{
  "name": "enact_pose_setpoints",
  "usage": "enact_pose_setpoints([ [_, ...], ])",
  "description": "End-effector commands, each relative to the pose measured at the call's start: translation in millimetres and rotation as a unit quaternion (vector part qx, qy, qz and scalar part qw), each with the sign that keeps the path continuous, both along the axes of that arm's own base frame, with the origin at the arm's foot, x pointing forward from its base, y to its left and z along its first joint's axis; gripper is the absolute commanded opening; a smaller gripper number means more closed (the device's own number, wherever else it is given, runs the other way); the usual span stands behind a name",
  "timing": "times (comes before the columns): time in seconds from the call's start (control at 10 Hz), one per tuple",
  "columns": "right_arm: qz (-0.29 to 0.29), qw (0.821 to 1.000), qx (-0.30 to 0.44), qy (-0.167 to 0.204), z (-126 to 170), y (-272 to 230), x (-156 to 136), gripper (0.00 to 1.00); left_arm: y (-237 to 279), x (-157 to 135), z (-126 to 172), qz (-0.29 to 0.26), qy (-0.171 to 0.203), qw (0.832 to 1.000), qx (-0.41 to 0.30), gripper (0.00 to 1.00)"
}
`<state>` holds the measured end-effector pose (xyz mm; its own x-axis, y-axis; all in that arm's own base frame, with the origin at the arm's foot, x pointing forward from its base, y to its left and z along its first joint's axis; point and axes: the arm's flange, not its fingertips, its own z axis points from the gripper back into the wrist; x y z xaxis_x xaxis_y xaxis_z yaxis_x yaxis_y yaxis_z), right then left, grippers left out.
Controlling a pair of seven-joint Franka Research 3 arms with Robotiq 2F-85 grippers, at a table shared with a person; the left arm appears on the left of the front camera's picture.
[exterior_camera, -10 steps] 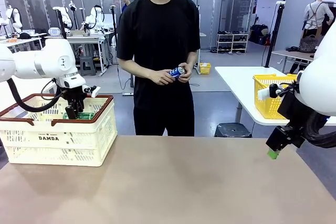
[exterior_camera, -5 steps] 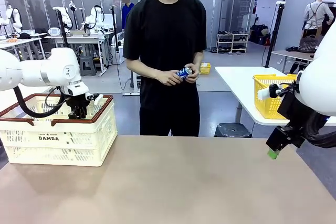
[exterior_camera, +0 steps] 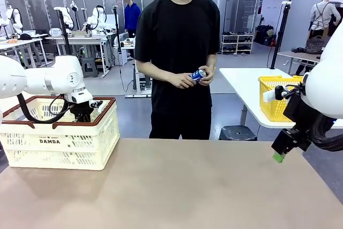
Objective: Place the drinks into the Shopping basket.
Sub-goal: Pick up one drink and place it into the Shopping basket.
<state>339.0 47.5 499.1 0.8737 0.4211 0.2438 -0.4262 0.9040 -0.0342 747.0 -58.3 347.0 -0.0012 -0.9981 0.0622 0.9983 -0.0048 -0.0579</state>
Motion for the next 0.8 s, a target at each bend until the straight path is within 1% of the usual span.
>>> enact_pose_setpoints([
  [0.0, 0.002, 1.0, 0.003, 0.001, -1.8, -0.8, -1.6, 1.0, 2.5, -0.4, -3.3, -0.009, -0.002, 1.0, -0.004, 0.57],
  [0.5, 0.002, 1.0, 0.003, 0.001, -1.8, -0.8, -1.6, 1.0, 6.8, -2.6, -16.0, -0.015, 0.004, 1.0, -0.003, 0.57],
  [0.7, 0.002, 1.0, 0.003, 0.001, -1.8, -0.8, -1.6, 1.0, 10.0, -4.5, -15.9, -0.017, 0.016, 1.0, -0.006, 0.77],
])
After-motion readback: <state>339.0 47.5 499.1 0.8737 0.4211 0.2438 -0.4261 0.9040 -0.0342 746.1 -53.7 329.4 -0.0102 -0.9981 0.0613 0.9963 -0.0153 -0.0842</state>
